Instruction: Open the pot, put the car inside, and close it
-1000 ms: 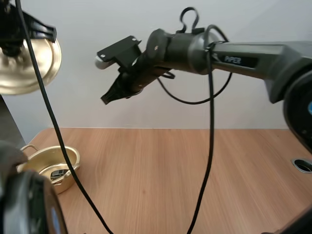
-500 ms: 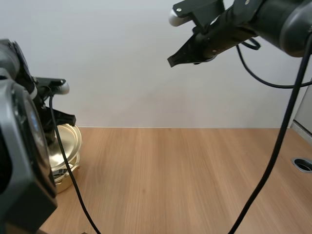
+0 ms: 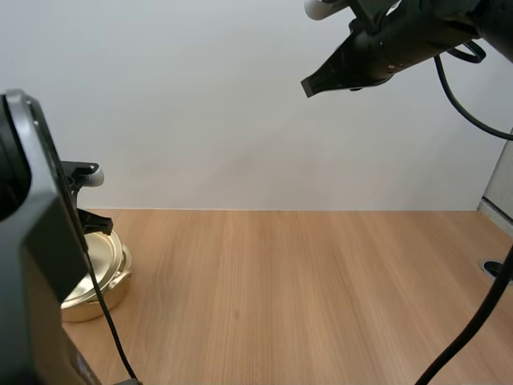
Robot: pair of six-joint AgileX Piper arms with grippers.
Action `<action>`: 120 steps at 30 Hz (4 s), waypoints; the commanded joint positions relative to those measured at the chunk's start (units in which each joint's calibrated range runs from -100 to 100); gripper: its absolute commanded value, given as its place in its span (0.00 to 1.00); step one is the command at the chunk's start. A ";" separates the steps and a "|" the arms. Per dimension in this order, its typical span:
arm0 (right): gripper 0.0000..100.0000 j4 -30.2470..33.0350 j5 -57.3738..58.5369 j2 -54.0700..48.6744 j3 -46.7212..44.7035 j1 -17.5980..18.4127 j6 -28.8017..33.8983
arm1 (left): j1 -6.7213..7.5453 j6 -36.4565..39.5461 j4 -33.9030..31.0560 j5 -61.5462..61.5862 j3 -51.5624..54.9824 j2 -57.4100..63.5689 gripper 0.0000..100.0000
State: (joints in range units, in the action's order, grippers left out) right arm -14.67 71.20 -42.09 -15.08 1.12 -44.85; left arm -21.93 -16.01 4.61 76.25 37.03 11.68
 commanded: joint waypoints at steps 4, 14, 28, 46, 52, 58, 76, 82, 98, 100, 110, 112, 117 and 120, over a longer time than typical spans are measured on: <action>0.00 0.10 0.42 -0.98 -2.04 -0.03 0.09 | 0.02 -2.99 5.30 -3.32 0.01 -5.29 0.00; 0.00 0.39 0.21 -1.11 -6.62 -0.03 0.09 | 0.02 -9.89 14.05 -5.51 -0.99 -5.12 0.27; 0.00 0.39 0.21 -1.11 -7.16 -0.03 0.09 | 0.02 -5.69 4.48 -1.22 -1.54 1.05 0.51; 0.00 1.30 0.00 -1.11 -7.14 -0.03 0.15 | 0.11 -8.08 2.76 -3.18 -1.54 2.27 0.51; 0.00 0.87 0.00 -1.11 -7.14 -0.03 0.39 | 0.17 -7.38 1.99 -3.88 -1.54 1.02 0.51; 0.00 -0.06 0.00 -1.11 -7.14 -0.03 0.47 | 0.17 -10.62 9.44 -9.76 -1.54 0.91 0.51; 0.00 -0.06 0.00 -1.11 -7.14 -0.03 0.47 | 0.17 -15.94 16.91 -7.64 -1.54 -7.30 0.00; 0.00 -0.06 0.00 -1.11 -7.14 -0.03 0.47 | 0.17 -14.16 11.14 -4.14 -1.54 -7.30 0.00; 0.00 0.92 -3.34 -1.11 -8.89 -0.03 0.47 | 0.17 -15.05 10.98 -0.51 -1.79 -2.40 0.00; 0.00 0.93 -4.30 -1.11 -9.52 -0.03 0.47 | 0.17 -15.05 9.63 0.94 -1.79 -1.18 0.00; 0.00 2.42 -4.54 -1.11 -10.62 -0.03 0.47 | 0.17 -19.39 16.67 15.71 -1.79 0.90 0.00; 0.00 3.45 -4.72 -1.11 -10.62 -0.11 1.61 | -0.21 -23.72 23.25 23.75 -1.49 2.49 0.00; 0.00 5.09 -7.74 -1.82 -10.62 -0.11 3.17 | -3.33 -34.81 45.24 23.75 3.91 16.86 0.00; 0.00 5.09 -12.49 -4.14 -12.23 -0.11 3.17 | -4.97 -41.48 53.55 23.75 8.85 29.58 0.00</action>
State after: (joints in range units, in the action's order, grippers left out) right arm -9.57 61.70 -45.07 -26.54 1.03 -41.66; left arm -26.13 -45.54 33.60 99.82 42.77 26.28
